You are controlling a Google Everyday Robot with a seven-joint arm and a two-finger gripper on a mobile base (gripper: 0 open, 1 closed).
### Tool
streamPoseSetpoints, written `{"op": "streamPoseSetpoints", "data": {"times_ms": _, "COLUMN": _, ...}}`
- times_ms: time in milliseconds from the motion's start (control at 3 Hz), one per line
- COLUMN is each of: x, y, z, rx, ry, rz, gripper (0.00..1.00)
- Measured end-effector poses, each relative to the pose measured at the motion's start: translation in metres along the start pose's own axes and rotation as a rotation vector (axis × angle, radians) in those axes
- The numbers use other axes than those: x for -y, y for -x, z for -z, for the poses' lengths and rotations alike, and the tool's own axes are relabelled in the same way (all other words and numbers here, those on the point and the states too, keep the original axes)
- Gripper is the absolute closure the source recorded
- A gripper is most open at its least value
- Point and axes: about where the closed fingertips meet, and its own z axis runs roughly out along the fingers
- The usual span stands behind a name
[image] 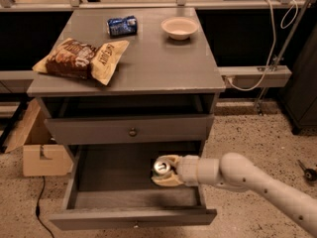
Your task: Pick green can from middle drawer and place on counter
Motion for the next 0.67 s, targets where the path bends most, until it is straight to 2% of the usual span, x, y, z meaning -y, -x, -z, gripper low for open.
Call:
{"op": "streamPoseSetpoints", "data": {"times_ms": 333, "x": 0.0084, "y": 0.0285, "z": 0.0414, "rx": -0.029, "ry": 0.024, "rz": 0.062, "gripper": 1.00}}
{"op": "streamPoseSetpoints", "data": {"times_ms": 667, "x": 0.0083, "y": 0.0304, "z": 0.0435, "rx": -0.032, "ry": 0.026, "rz": 0.062, "gripper": 1.00}}
